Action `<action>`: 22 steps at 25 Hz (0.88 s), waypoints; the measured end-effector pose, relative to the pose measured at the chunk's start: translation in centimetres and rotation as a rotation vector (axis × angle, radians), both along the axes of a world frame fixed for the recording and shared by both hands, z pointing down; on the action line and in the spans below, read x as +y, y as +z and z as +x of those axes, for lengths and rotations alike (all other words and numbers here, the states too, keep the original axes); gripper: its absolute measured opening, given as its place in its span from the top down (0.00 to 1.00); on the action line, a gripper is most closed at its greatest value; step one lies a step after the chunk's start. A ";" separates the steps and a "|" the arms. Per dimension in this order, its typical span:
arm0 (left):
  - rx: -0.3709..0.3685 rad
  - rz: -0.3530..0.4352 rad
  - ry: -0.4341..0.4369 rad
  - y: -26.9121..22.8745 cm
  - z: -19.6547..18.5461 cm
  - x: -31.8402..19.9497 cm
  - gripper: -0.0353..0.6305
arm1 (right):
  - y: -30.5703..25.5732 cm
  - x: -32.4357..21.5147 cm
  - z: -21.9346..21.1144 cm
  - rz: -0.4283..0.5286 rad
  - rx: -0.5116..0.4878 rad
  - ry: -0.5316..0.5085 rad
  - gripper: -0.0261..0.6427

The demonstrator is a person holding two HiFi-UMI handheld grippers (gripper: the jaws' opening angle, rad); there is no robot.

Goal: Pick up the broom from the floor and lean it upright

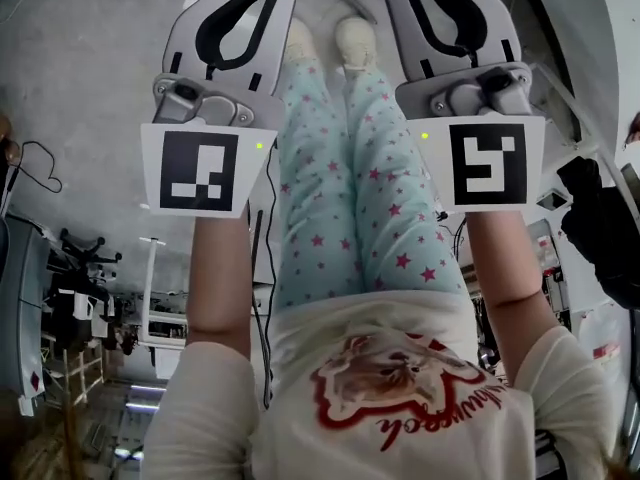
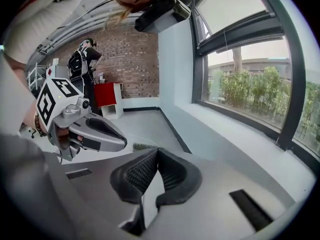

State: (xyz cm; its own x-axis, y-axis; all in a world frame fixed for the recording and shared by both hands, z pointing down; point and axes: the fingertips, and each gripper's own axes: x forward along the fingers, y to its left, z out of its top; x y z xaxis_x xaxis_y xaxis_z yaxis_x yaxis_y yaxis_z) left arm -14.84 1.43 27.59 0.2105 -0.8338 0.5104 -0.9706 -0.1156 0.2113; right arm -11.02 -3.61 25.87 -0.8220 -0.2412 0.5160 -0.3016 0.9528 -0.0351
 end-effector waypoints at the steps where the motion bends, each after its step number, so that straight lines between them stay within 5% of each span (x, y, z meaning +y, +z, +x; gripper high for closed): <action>1: -0.011 -0.018 0.022 1.4 0.3 0.1 0.92 | 1.3 -0.1 0.1 -0.001 0.009 0.001 0.92; 15: -0.015 -0.177 0.161 18.4 4.7 0.7 0.92 | 18.2 1.3 1.8 -0.058 0.067 0.000 0.92; 22: -0.106 -0.212 0.266 24.8 6.0 0.4 0.88 | 24.4 1.4 2.7 -0.059 0.115 0.001 0.92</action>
